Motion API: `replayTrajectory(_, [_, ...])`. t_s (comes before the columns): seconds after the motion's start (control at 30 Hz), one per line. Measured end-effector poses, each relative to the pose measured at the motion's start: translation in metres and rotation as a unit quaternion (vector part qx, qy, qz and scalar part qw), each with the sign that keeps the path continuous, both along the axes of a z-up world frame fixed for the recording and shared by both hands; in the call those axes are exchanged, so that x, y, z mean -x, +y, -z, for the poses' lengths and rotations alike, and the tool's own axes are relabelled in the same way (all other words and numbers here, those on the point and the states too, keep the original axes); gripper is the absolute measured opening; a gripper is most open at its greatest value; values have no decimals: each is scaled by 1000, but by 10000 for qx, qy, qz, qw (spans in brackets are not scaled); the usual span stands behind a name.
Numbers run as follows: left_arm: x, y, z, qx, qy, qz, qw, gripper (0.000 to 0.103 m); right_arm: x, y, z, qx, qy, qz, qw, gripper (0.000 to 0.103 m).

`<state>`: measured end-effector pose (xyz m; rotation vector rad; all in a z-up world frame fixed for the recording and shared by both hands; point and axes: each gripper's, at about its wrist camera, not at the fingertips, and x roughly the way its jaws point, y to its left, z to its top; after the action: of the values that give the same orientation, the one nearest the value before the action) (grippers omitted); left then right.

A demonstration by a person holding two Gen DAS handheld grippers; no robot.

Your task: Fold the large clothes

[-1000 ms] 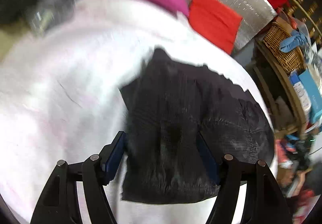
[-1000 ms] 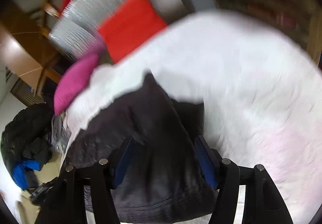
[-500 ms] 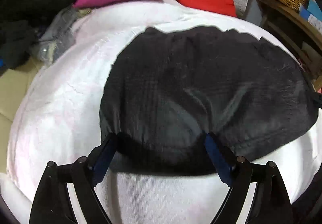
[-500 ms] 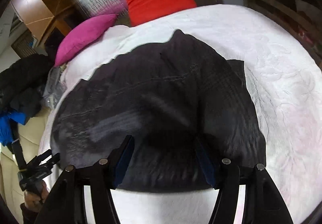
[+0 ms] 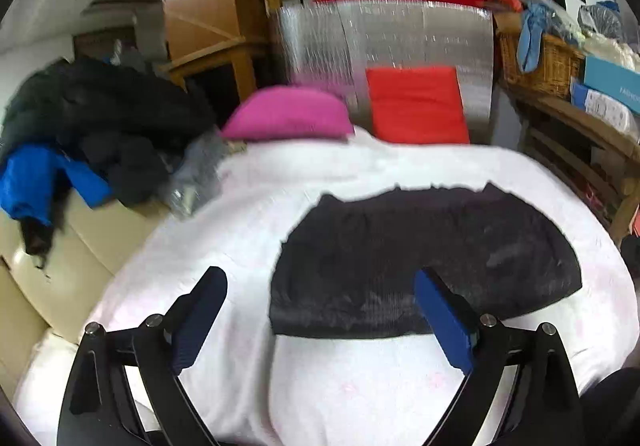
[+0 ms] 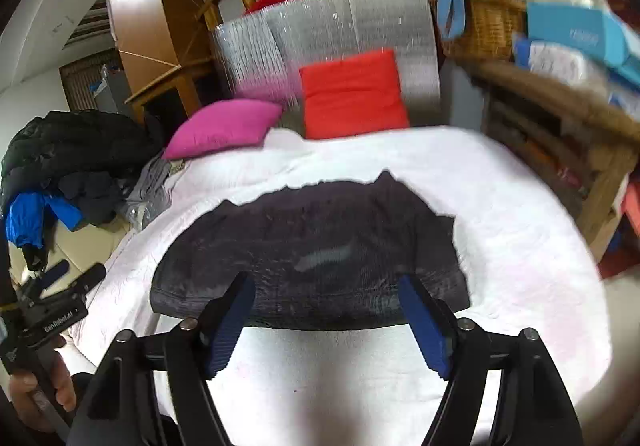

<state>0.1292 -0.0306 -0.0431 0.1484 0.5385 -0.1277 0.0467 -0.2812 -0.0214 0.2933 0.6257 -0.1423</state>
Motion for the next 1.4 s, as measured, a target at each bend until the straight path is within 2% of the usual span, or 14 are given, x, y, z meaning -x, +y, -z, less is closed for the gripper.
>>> replayTrajectory(0.13, [25, 5, -24, 25, -290, -110, 9995, 98, 27, 19, -27, 159, -234, 66, 9996, 78])
replayTrajectory(0.2, [33, 8, -34, 1, -411, -231, 9989, 103, 36, 25, -37, 113, -287, 121, 9995, 78])
replayTrajectory(0.33, [53, 12, -52, -166, -762, -466, 9959, 103, 50, 39, -55, 227, -378, 169, 9989, 78])
replayTrajectory(0.47, [71, 12, -66, -208, -943, -476, 9942, 103, 60, 55, -67, 333, -442, 133, 9984, 78])
replayTrajectory(0.9, [99, 18, -84, -257, -1130, -523, 9919, 103, 69, 84, -64, 414, -140, 73, 9990, 78])
replayTrajectory(1.4, [98, 20, -78, -284, -1062, -429, 9930, 103, 68, 96, -61, 612, -70, 91, 9981, 78])
